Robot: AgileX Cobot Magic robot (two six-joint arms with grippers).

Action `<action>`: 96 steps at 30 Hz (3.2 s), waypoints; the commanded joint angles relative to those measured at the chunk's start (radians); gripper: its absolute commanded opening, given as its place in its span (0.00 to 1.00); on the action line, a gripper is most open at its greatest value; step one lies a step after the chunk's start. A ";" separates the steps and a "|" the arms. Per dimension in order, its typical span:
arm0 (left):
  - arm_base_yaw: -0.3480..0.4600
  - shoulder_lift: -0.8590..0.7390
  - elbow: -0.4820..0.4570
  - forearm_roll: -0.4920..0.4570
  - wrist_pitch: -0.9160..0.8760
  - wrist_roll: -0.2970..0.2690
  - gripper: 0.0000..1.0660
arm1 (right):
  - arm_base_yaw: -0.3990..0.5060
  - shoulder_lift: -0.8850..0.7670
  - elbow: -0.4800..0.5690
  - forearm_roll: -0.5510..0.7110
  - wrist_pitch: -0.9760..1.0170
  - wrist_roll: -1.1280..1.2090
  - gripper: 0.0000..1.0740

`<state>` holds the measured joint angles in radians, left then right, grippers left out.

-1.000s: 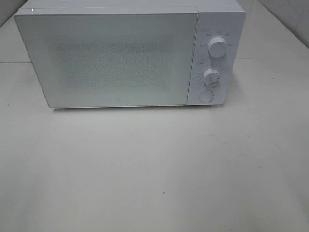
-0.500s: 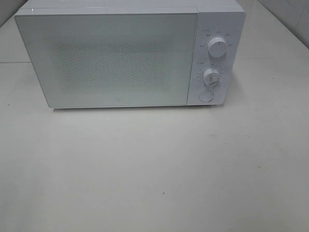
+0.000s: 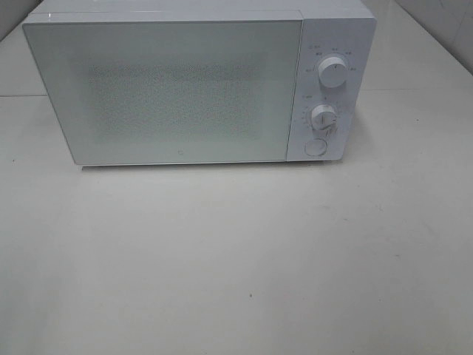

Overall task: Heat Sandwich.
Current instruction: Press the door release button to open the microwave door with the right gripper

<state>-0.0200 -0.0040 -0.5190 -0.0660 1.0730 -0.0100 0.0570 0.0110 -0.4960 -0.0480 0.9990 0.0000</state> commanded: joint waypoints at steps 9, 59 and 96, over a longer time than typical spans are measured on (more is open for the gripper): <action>-0.005 -0.016 0.002 -0.003 -0.002 0.000 0.92 | -0.010 -0.043 0.001 -0.006 -0.004 -0.008 0.68; -0.005 -0.016 0.002 -0.003 -0.002 0.000 0.92 | -0.010 0.701 -0.042 0.007 -0.809 -0.007 0.68; -0.005 -0.016 0.002 -0.003 -0.002 0.000 0.92 | -0.005 1.262 0.147 0.180 -1.627 -0.163 0.68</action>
<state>-0.0200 -0.0040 -0.5190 -0.0660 1.0730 -0.0100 0.0540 1.2770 -0.3530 0.1180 -0.5910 -0.1380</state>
